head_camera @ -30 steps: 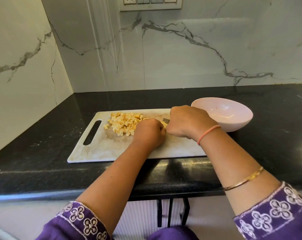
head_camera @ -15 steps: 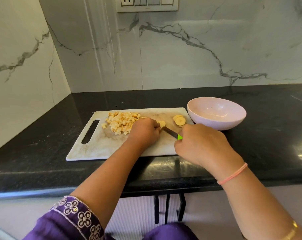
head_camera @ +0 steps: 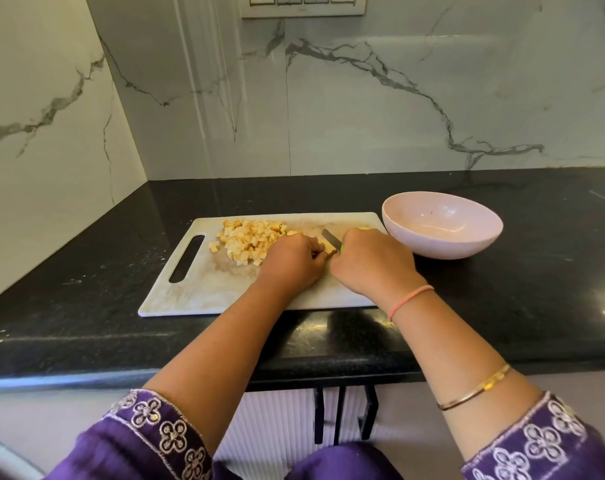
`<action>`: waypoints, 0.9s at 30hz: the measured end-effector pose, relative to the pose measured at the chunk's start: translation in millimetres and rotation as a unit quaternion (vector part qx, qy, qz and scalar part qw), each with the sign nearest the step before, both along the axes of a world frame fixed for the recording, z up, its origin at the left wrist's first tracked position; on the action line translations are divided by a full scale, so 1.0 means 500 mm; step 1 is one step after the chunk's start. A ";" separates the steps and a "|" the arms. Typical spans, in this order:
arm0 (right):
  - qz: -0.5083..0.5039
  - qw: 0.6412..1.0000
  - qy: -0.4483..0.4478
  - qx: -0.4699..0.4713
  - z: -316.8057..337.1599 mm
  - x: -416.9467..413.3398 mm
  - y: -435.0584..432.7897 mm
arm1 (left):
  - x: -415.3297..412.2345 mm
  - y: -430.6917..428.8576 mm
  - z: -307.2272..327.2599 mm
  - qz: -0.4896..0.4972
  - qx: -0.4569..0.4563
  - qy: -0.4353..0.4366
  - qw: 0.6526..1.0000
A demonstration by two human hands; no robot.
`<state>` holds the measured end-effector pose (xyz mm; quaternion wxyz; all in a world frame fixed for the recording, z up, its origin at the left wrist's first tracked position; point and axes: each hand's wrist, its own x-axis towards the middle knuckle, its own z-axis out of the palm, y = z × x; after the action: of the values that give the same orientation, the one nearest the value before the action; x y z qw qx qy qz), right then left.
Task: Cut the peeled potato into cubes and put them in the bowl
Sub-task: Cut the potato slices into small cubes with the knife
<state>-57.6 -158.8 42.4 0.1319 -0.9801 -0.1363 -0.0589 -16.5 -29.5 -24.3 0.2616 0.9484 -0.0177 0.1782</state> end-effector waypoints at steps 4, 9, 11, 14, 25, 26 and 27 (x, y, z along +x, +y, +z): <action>0.014 1.000 -0.003 -0.019 -0.006 -0.007 -0.003 | 0.001 0.000 -0.001 0.011 0.016 0.001 1.000; 0.034 0.998 -0.027 -0.040 0.003 -0.046 -0.018 | 0.002 -0.001 0.005 0.023 0.027 0.000 0.999; 0.039 0.997 -0.039 -0.051 -0.002 -0.065 -0.025 | 0.001 0.000 0.006 0.026 0.034 0.000 0.999; 0.028 0.998 -0.029 -0.058 -0.012 -0.087 -0.044 | -0.001 -0.004 0.003 0.018 0.037 0.000 0.999; 0.002 0.997 -0.064 0.032 0.007 -0.050 -0.053 | -0.007 0.001 0.001 0.006 0.038 -0.010 0.999; 0.009 0.998 -0.054 0.028 0.007 -0.041 -0.044 | -0.006 0.004 -0.001 0.015 0.038 -0.004 0.999; 0.013 0.999 -0.045 0.023 0.005 -0.033 -0.034 | -0.006 0.006 -0.003 0.022 0.039 0.001 0.999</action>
<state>-74.0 -176.0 44.9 0.1491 -0.9713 -0.1536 -0.1039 -19.4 -26.3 -25.6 0.2208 0.9581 -0.0032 0.1825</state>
